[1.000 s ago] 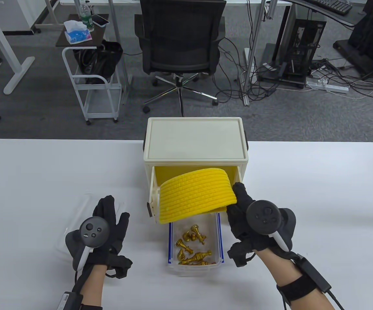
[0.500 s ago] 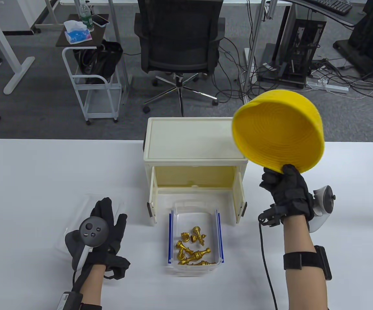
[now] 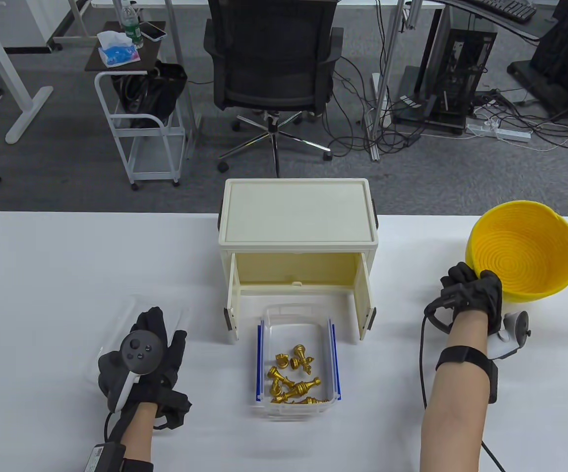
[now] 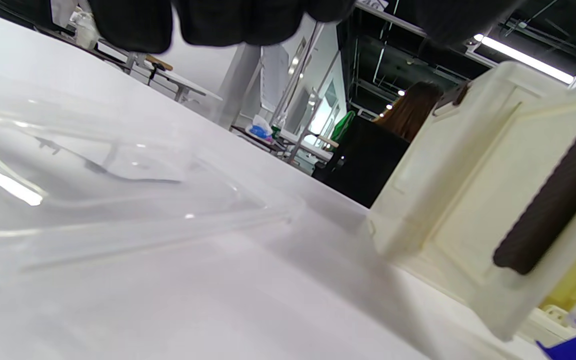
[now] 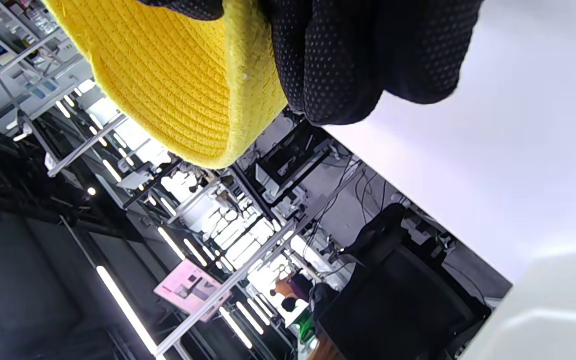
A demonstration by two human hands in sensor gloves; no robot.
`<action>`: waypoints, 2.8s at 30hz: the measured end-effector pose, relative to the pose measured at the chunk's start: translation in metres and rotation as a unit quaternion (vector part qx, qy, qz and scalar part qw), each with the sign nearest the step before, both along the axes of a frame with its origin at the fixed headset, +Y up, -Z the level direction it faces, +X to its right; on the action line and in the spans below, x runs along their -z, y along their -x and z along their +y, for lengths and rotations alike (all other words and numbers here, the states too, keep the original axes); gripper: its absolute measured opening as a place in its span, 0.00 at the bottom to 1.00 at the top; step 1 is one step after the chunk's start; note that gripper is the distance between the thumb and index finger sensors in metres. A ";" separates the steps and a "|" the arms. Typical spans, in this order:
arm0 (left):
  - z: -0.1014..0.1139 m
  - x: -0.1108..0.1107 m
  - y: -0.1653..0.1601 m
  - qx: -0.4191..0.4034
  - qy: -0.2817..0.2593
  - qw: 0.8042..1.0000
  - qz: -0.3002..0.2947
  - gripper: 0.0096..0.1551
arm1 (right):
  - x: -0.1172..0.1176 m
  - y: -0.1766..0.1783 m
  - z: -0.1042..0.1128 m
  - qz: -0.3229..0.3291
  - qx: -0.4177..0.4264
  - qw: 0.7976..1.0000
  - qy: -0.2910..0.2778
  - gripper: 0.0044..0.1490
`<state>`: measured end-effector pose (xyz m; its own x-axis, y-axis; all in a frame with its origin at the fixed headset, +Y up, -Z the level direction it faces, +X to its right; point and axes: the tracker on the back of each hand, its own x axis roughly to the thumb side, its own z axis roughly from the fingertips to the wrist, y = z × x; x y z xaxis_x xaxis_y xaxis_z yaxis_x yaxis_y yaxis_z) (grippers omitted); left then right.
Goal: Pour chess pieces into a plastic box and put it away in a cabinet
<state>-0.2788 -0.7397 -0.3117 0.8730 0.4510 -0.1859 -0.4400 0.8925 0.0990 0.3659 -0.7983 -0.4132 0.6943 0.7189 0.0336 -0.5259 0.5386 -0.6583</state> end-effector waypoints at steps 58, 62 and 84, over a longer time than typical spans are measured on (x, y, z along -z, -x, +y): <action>-0.023 0.012 0.043 0.125 0.150 0.980 0.033 0.48 | -0.153 0.273 0.141 0.297 -0.733 0.606 -0.087 0.50; -0.032 0.017 0.037 0.121 0.199 0.972 0.010 0.50 | -0.147 0.280 0.127 0.320 -0.739 0.587 -0.079 0.50; -0.054 0.022 -0.021 0.347 0.251 0.903 -0.037 0.40 | -0.143 0.271 0.114 0.337 -0.712 0.612 -0.071 0.49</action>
<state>-0.2578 -0.7937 -0.3334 0.9311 -0.3351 -0.1444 0.2545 0.8799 -0.4012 0.0945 -0.6839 -0.2700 -0.7416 0.6347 0.2174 -0.6554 -0.7545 -0.0327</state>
